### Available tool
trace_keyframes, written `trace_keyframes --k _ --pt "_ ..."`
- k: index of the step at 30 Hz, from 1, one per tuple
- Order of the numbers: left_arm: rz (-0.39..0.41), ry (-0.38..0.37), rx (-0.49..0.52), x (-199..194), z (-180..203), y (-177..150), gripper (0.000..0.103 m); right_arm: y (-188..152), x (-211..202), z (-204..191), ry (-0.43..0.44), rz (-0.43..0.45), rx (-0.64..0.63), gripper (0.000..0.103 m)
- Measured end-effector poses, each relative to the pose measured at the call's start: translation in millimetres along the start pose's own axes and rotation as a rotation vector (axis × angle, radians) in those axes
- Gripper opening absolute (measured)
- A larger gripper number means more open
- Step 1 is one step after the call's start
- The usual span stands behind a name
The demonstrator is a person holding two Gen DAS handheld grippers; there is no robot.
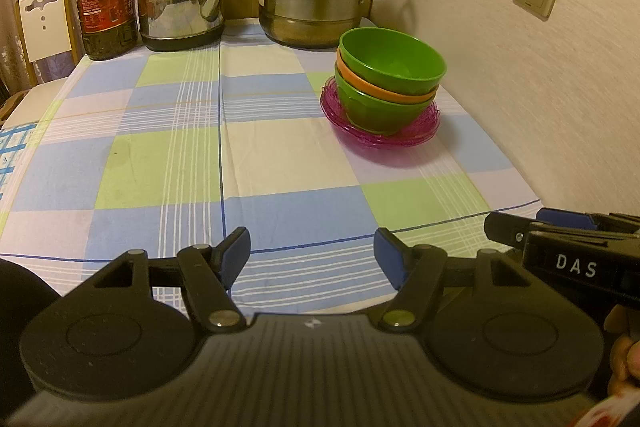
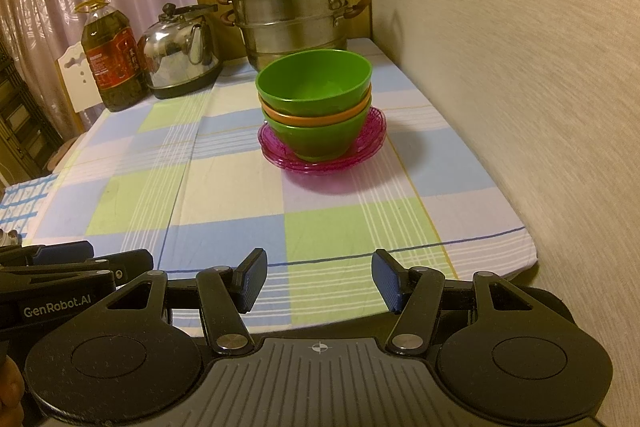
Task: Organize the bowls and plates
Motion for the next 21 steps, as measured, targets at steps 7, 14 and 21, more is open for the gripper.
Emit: trace_keyframes --k 7,14,21 --pt "0.0 0.0 0.0 -0.1 0.1 -0.2 0.066 0.2 -0.3 -0.1 0.0 0.0 -0.001 0.058" --pt "-0.001 -0.001 -0.002 -0.9 0.0 -0.4 0.066 0.3 -0.4 -0.1 0.0 0.0 -0.001 0.058" --pt "0.024 0.005 0.005 -3.0 1.1 0.7 0.066 -0.2 -0.6 -0.8 0.0 0.001 0.0 0.058"
Point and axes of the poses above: each gripper's, at about its wrist camera, not at the fingertips, and x roughly the way its jaws point, z to its right, y to its top, the point moved 8 cm from there along x, roughly the way its jaws point, and after that the axes turned 2 degrees about -z, right-handed, at the moved point
